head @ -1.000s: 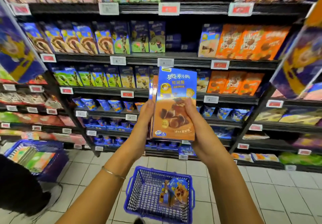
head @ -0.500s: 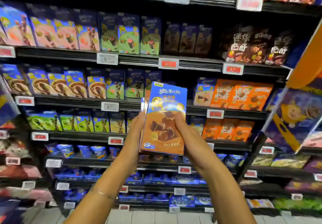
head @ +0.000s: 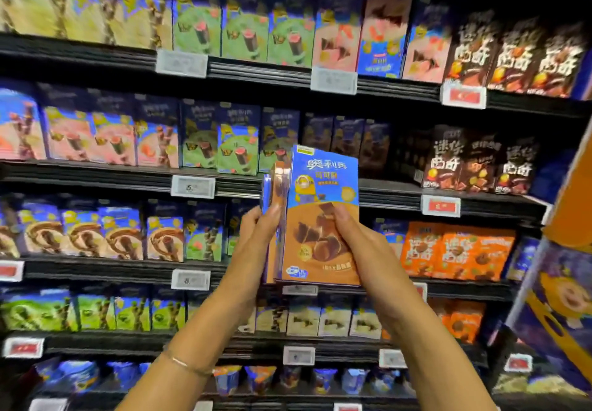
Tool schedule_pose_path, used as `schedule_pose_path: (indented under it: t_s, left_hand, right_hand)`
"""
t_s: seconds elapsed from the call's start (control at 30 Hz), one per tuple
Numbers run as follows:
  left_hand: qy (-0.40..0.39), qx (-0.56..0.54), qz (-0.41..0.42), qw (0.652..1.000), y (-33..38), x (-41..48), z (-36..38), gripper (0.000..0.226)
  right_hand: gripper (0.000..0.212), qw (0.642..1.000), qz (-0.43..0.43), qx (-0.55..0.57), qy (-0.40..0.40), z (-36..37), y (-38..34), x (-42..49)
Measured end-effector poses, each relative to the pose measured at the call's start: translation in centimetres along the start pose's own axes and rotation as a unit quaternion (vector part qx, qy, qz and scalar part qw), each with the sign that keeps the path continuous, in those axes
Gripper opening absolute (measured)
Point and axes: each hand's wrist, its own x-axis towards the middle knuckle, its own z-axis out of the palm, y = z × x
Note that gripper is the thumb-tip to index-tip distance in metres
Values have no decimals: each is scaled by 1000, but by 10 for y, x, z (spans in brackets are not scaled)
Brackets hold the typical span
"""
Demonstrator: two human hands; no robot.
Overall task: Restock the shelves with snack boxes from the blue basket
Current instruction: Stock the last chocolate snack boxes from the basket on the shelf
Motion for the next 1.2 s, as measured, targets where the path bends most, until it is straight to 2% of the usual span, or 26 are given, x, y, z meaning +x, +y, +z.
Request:
schedule_pose_path:
  t_s: [0.17, 0.3, 0.4, 0.6, 0.77, 0.87, 0.97, 1.07, 1.13, 1.2]
  left_hand:
    - [7, 71, 58, 996, 23, 36, 16, 78]
    - [33, 79, 75, 993, 27, 54, 37, 89]
    - [42, 65, 83, 994, 26, 62, 53, 88]
    - [89, 56, 93, 990, 23, 83, 73, 91]
    - [135, 35, 105, 985, 16, 95, 82, 83]
    - [134, 38, 114, 984, 14, 99, 79, 58]
    - [124, 64, 122, 983, 17, 100, 73, 34]
    - [112, 76, 121, 983, 23, 98, 70, 38]
    - [105, 70, 124, 984, 24, 97, 69, 40]
    - [98, 67, 132, 984, 23, 98, 68, 38]
  right_hand:
    - [43, 1000, -15, -1, -22, -20, -13, 38]
    - [50, 998, -61, -4, 5, -42, -15, 60]
    - [47, 996, -83, 0, 22, -62, -15, 75]
    - [41, 997, -8, 78, -2, -99, -4, 117]
    - [37, 982, 66, 162, 69, -138, 12, 167]
    - [35, 987, 76, 122, 69, -153, 21, 202]
    - [29, 995, 40, 70, 58, -156, 22, 238]
    - [29, 996, 6, -46, 77, -150, 28, 270]
    - [21, 992, 2, -103, 69, -142, 36, 286]
    - [21, 977, 1, -203, 67, -135, 43, 299]
